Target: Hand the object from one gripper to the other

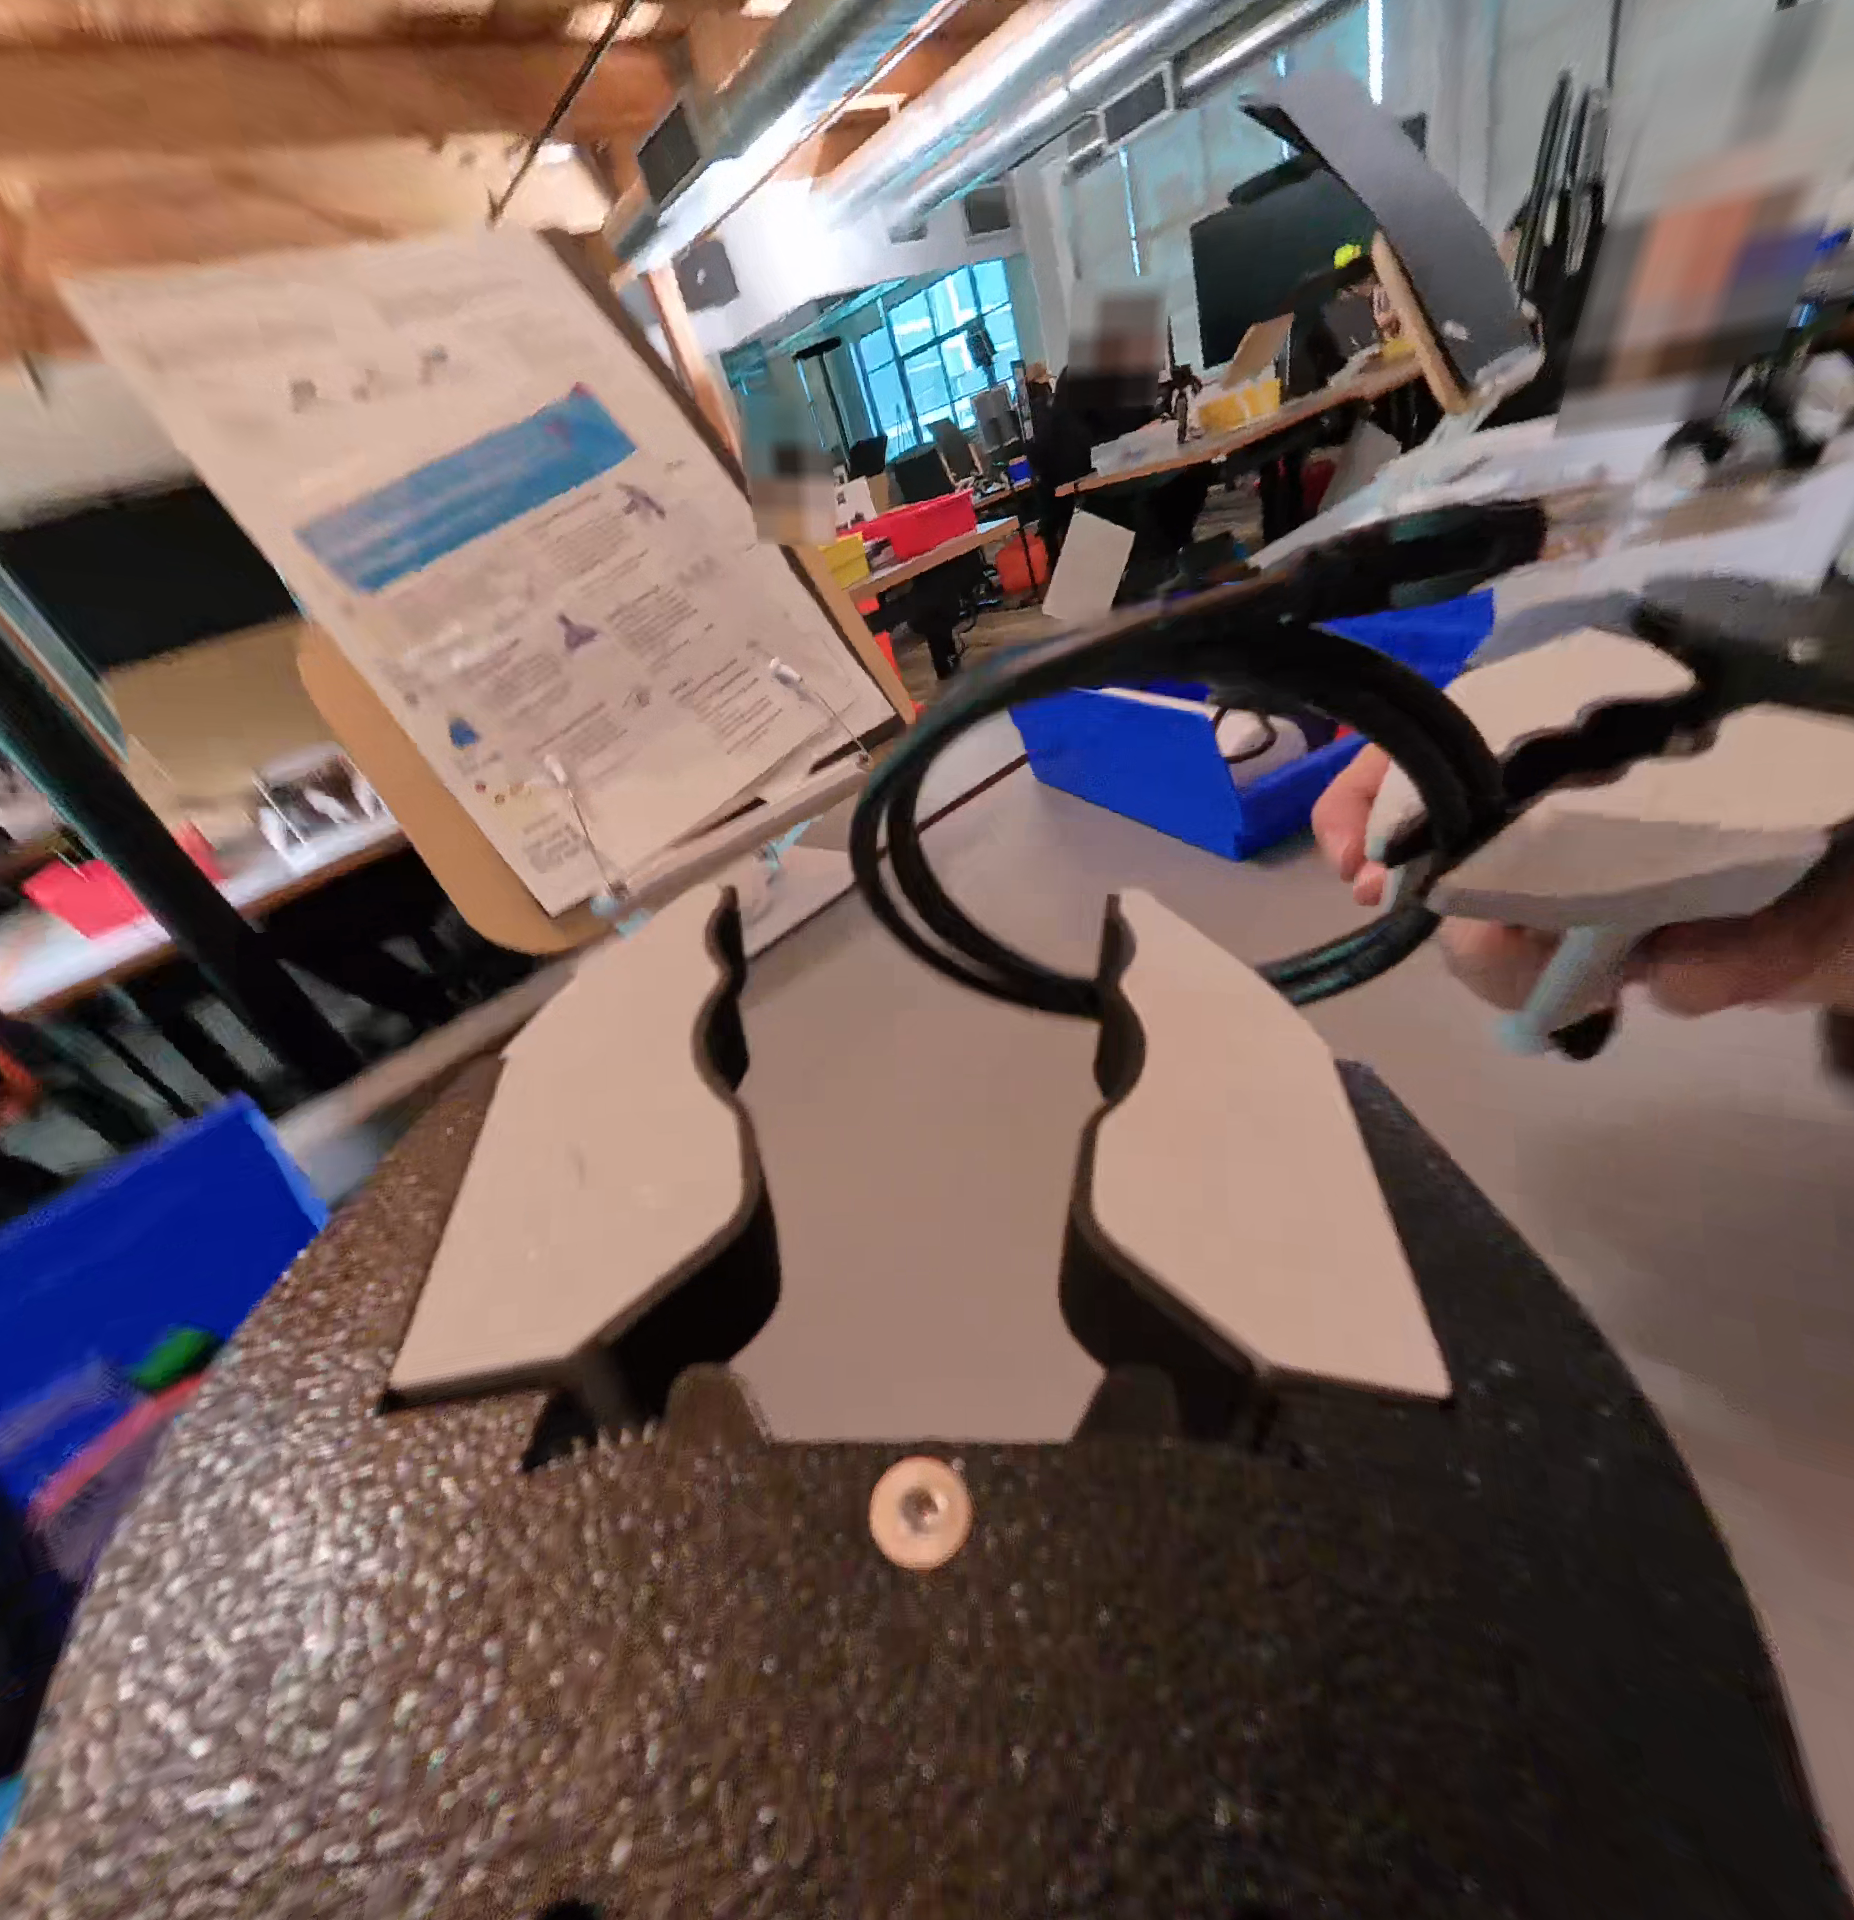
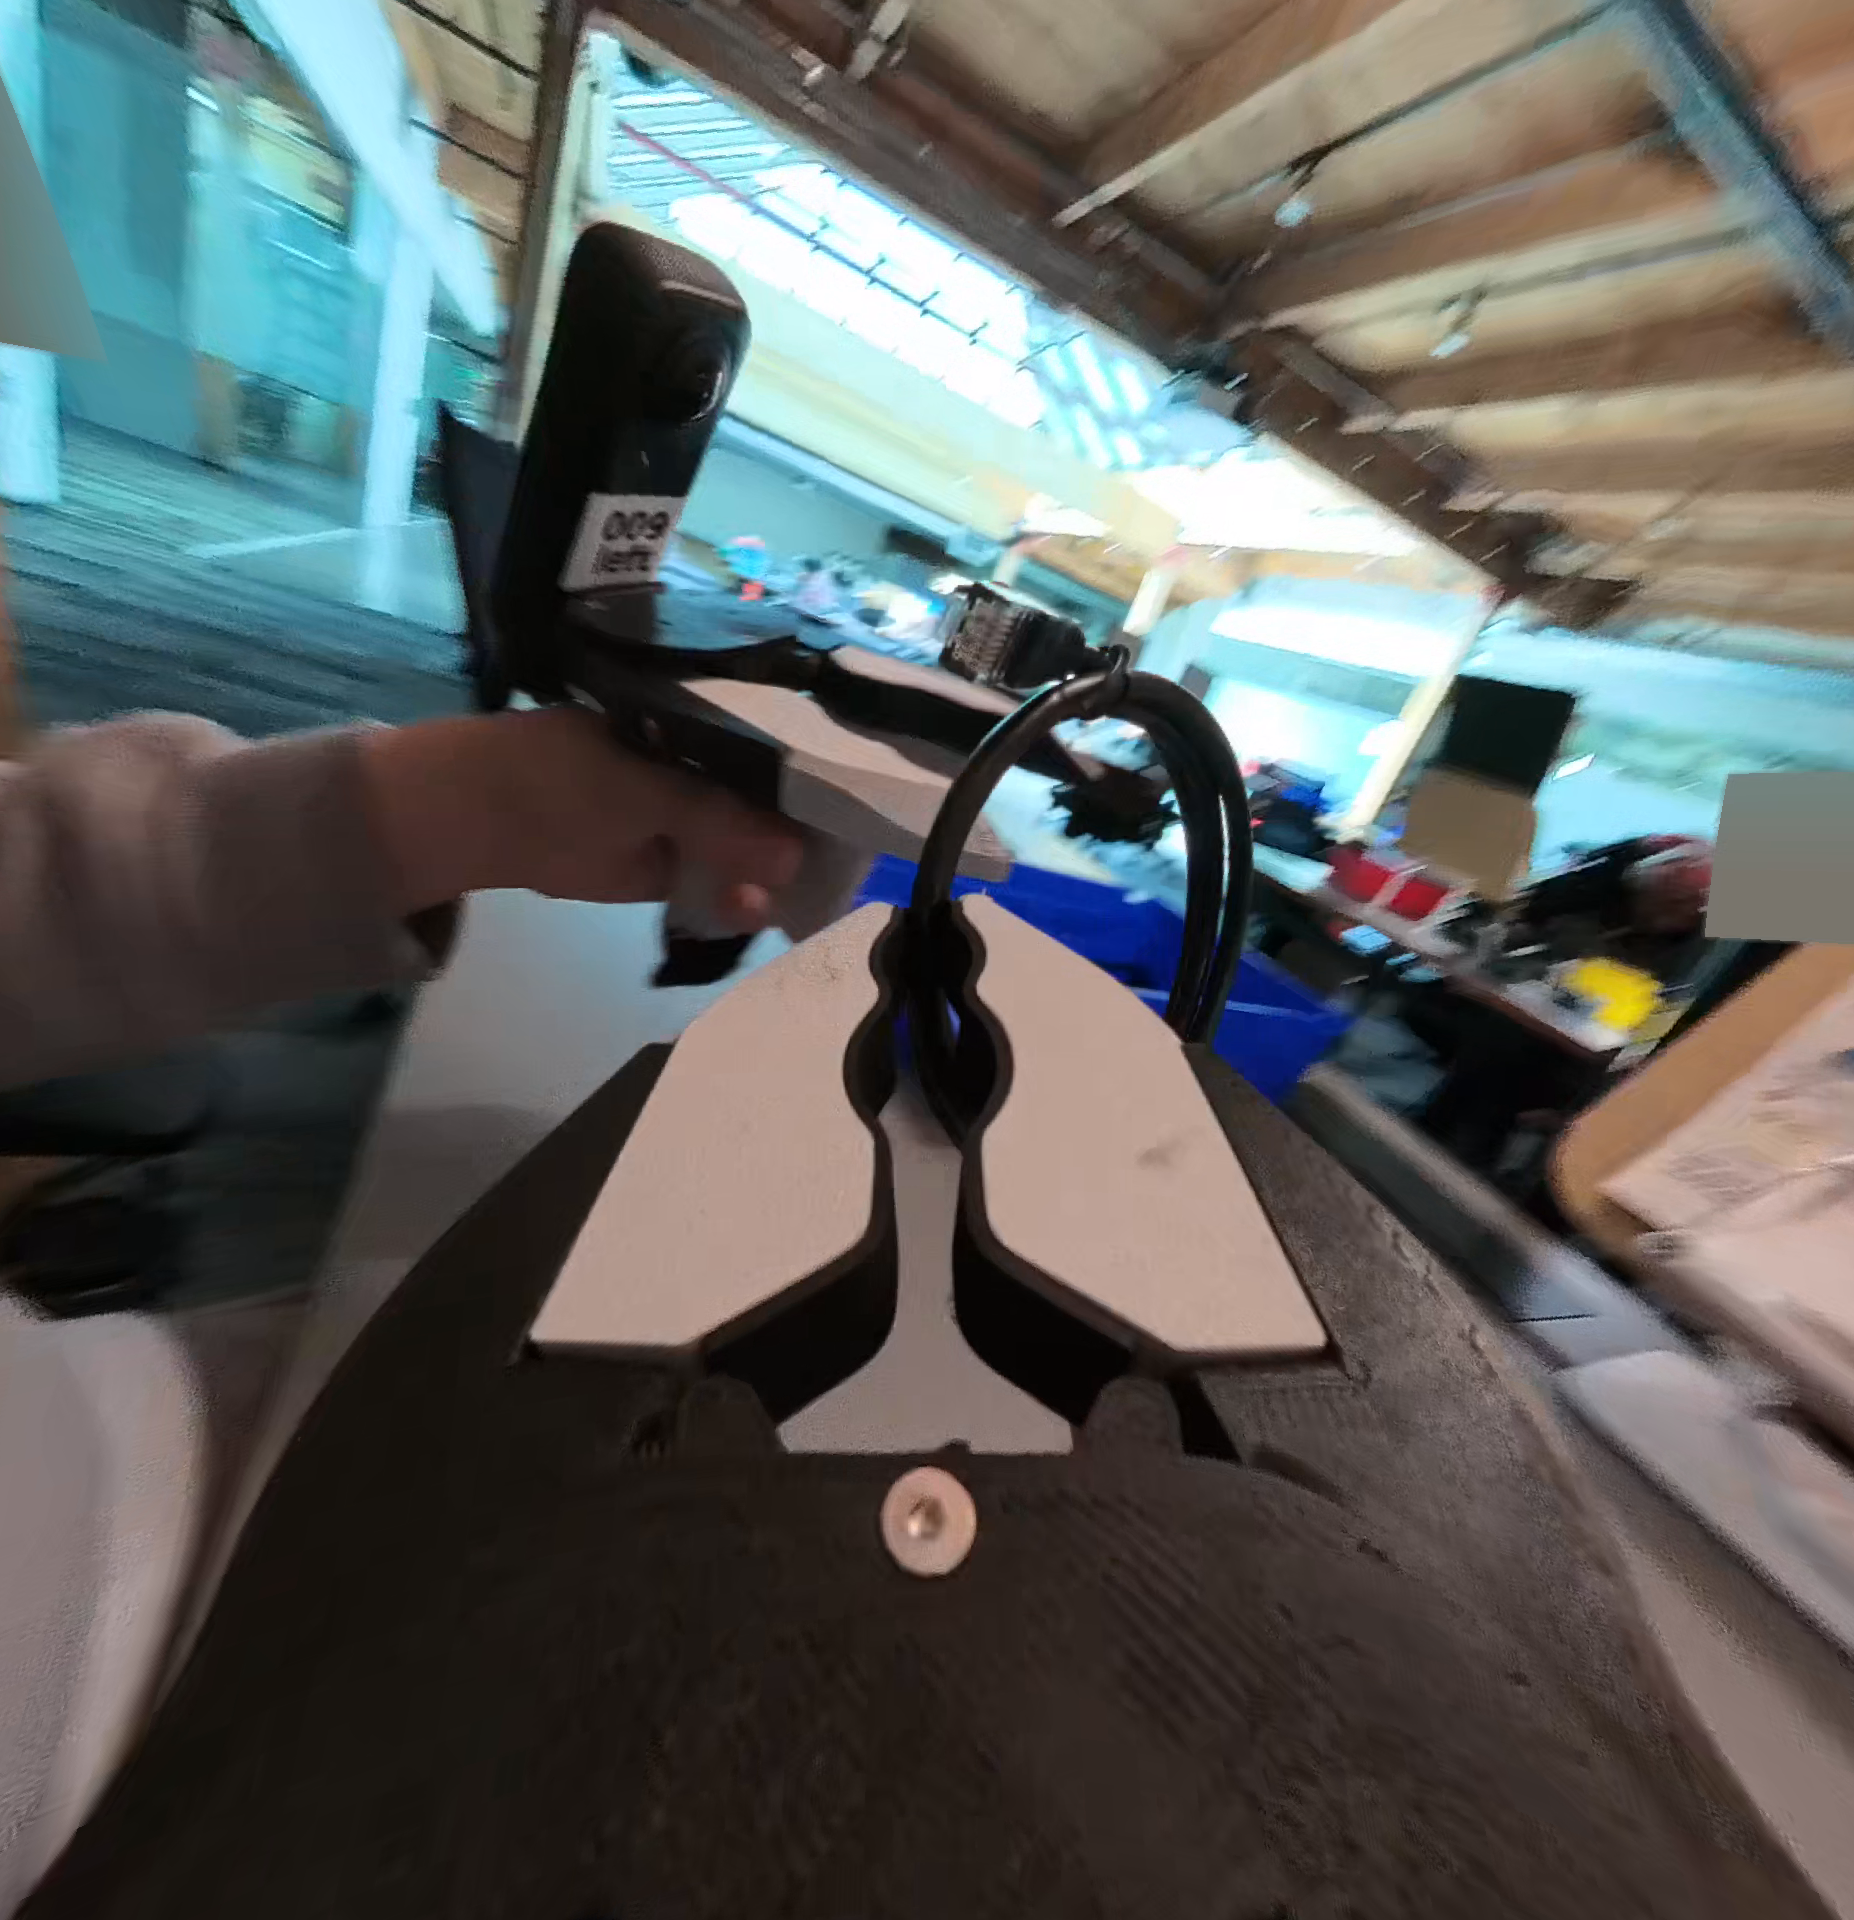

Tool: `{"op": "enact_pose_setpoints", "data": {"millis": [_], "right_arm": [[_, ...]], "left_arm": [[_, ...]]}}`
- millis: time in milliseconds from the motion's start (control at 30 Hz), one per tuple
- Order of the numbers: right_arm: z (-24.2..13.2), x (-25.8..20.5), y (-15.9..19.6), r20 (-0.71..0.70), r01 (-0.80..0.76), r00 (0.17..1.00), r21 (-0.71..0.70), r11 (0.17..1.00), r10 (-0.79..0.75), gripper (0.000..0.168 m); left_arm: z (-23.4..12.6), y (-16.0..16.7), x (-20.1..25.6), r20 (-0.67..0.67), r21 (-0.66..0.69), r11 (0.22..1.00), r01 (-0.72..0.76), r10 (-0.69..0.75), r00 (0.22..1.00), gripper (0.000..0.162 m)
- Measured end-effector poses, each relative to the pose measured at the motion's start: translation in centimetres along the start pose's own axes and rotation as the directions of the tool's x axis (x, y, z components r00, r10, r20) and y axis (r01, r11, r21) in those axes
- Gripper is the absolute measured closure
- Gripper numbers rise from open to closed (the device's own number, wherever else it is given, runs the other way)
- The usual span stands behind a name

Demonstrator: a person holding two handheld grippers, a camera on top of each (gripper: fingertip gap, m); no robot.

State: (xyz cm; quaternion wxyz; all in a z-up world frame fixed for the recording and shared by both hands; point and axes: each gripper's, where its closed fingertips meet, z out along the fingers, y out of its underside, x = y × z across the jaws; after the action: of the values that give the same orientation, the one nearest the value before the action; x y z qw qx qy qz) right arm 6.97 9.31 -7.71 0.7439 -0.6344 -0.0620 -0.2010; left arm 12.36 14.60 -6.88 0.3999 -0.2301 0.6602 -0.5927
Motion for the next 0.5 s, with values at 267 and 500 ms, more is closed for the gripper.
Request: {"op": "enact_pose_setpoints", "data": {"millis": [267,500], "right_arm": [[-0.1,1.0,1.5,-0.142,0.566,0.798,-0.156,0.81,-0.585,0.162],[0.7,0.1,3.9,-0.043,0.532,0.831,-0.226,0.816,-0.554,0.161]], "left_arm": [[-1.1,-3.5,5.2,-0.536,-0.139,0.684,0.716,-0.66,0.527,0.106],[-0.7,-2.0,7.1,-0.594,-0.215,0.718,0.662,-0.634,0.495,0.138]]}}
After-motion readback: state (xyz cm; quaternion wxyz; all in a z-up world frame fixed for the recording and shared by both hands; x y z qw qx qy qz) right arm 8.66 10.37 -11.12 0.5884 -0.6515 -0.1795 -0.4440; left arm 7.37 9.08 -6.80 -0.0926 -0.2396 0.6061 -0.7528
